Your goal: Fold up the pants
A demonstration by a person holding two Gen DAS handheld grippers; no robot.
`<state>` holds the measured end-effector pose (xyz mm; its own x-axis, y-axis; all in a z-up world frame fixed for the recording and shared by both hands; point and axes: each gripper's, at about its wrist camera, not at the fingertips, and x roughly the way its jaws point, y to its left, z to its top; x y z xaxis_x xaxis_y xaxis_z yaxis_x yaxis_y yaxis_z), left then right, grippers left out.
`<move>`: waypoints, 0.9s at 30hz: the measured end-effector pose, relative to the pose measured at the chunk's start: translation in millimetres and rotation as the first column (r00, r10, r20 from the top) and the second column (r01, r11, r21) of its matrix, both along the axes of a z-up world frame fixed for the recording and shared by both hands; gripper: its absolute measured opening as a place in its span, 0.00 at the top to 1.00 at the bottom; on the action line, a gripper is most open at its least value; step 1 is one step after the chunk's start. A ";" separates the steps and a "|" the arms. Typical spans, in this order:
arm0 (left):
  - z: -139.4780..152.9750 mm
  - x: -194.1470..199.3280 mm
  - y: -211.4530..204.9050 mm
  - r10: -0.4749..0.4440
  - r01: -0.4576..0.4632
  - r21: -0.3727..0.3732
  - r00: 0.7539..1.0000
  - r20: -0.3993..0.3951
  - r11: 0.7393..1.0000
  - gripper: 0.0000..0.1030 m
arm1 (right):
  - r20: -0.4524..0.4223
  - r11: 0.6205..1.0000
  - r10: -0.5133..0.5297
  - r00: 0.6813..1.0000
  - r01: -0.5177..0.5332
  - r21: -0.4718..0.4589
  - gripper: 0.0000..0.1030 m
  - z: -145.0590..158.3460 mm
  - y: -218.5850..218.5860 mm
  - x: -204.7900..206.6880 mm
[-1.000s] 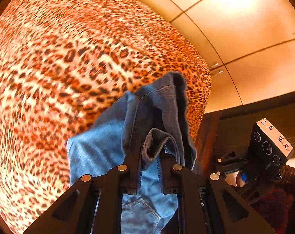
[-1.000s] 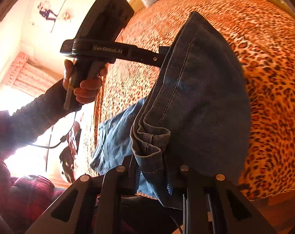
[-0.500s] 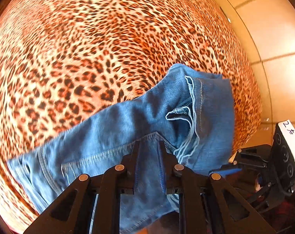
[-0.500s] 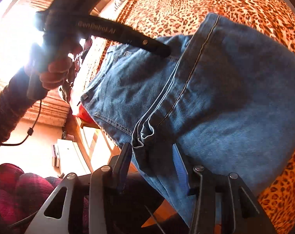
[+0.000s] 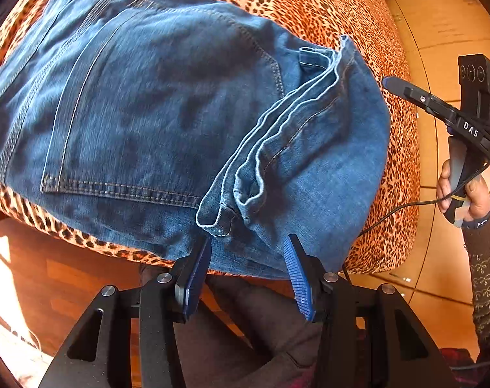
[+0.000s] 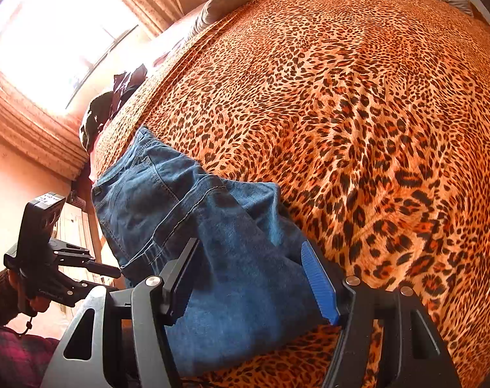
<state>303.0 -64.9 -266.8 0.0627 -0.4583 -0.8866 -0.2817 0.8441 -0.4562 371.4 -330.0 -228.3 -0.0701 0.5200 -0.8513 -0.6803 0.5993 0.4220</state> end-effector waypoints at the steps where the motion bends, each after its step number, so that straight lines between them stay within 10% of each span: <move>1: -2.4 -1.3 2.6 0.033 -0.033 -0.015 0.999 -0.009 0.999 0.53 | 0.029 0.999 0.026 0.999 -0.025 -0.021 0.36 -3.4 11.9 1.3; 8: -7.3 -7.9 -5.5 0.084 -0.084 -0.030 0.996 -0.005 0.996 0.47 | 0.001 0.913 0.406 0.914 -0.406 -0.041 0.56 -7.3 80.4 -34.5; 16: -12.6 -28.4 15.2 0.196 -0.195 -0.034 0.980 0.020 0.980 0.47 | -0.071 0.903 0.414 0.908 -0.419 -0.091 0.54 -17.7 85.4 -11.8; 18: -15.4 -28.8 14.9 0.217 -0.216 -0.022 0.976 0.033 0.976 0.62 | -0.043 0.892 0.436 0.899 -0.438 -0.114 0.59 -18.1 87.8 -14.8; 19: -15.7 -27.8 9.4 0.209 -0.209 0.004 0.977 0.038 0.978 0.90 | -0.024 0.883 0.455 0.890 -0.454 -0.117 0.75 -15.6 90.1 -18.7; 21: -10.1 -31.2 4.9 0.238 -0.238 -0.003 0.971 0.034 0.971 0.92 | -0.036 0.880 0.472 0.881 -0.473 -0.043 0.95 -0.9 97.0 -24.7; 24: 9.5 -51.7 0.0 0.286 -0.284 -0.034 0.954 0.089 0.958 0.93 | -0.005 0.841 0.536 0.844 -0.534 0.083 0.95 31.7 108.8 -41.3; 27: -1.1 -63.2 -0.5 0.289 -0.292 0.067 0.956 0.046 0.954 0.92 | 0.010 0.847 0.532 0.847 -0.532 -0.027 0.93 4.2 123.3 -40.3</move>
<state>239.7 -65.5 -267.9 0.2152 -0.3504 -0.9115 -0.5046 0.7592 -0.4111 331.1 -206.7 -224.0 -0.3160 0.3877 -0.8659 -0.9043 0.1531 0.3986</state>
